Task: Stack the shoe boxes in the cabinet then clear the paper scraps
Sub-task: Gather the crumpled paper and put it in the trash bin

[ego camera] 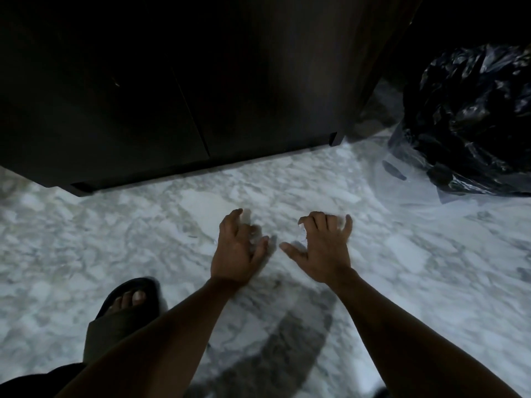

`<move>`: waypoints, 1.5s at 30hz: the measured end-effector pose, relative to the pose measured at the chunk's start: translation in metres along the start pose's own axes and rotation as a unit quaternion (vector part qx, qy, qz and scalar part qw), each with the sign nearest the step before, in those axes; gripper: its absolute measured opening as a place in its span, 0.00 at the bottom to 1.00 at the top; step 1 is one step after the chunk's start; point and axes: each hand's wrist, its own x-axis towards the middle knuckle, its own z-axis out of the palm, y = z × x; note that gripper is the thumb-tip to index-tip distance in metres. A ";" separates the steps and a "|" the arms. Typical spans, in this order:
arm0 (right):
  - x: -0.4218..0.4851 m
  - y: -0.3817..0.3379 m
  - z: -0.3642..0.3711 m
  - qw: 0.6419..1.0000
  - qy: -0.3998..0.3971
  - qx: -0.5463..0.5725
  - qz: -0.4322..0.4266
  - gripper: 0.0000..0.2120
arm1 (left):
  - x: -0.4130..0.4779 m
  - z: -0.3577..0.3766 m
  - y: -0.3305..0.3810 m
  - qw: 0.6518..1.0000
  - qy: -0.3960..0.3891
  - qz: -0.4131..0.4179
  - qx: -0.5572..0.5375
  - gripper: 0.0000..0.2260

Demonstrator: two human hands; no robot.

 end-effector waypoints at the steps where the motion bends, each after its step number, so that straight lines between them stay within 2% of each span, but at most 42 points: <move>1: -0.005 -0.003 0.000 1.000 -0.008 -0.007 0.004 0.36 | 0.002 0.003 -0.001 1.000 0.002 0.001 0.003 0.26; 3: -0.012 -0.006 0.002 1.000 -0.002 -0.008 0.011 0.34 | 0.005 0.009 -0.003 0.999 0.006 0.019 0.046 0.19; 6: -0.012 -0.007 0.007 0.999 0.020 -0.030 0.014 0.21 | 0.005 0.010 -0.002 0.988 -0.004 -0.016 0.154 0.17; 8: -0.013 -0.007 0.010 0.999 0.024 -0.031 0.016 0.15 | 0.004 0.010 -0.002 0.986 -0.006 -0.054 0.157 0.19; 10: -0.014 -0.005 0.012 1.000 0.025 -0.002 0.010 0.13 | 0.005 0.012 -0.005 0.989 -0.005 -0.050 0.136 0.21; 14: -0.016 -0.004 0.009 0.996 0.060 0.066 -0.016 0.12 | 0.006 0.012 -0.008 0.996 0.050 -0.016 0.078 0.20; 18: -0.016 -0.003 0.014 0.989 0.113 0.081 -0.043 0.15 | 0.001 0.007 0.002 0.992 0.052 0.011 0.111 0.24; 21: -0.014 -0.003 0.019 0.986 0.142 0.067 -0.048 0.21 | 0.004 0.008 0.001 0.991 0.044 0.007 0.129 0.16; 24: -0.013 -0.004 0.016 0.986 0.136 0.087 -0.038 0.22 | 0.004 0.012 -0.001 0.991 0.046 0.012 0.126 0.10; 31: -0.006 -0.006 -0.007 0.979 0.093 0.182 0.011 0.21 | 0.007 0.002 0.009 0.999 0.029 -0.005 0.046 0.06; 36: 0.012 0.002 -0.078 0.975 0.063 0.203 0.058 0.22 | 0.025 -0.030 0.055 0.999 0.017 -0.028 -0.001 0.07; 41: 0.044 0.033 -0.197 0.976 0.156 0.143 0.041 0.18 | 0.072 -0.075 0.155 0.995 0.071 0.022 -0.059 0.09; 45: 0.062 0.071 -0.313 0.986 0.152 0.065 0.019 0.19 | 0.112 -0.098 0.249 0.984 0.109 0.105 -0.089 0.08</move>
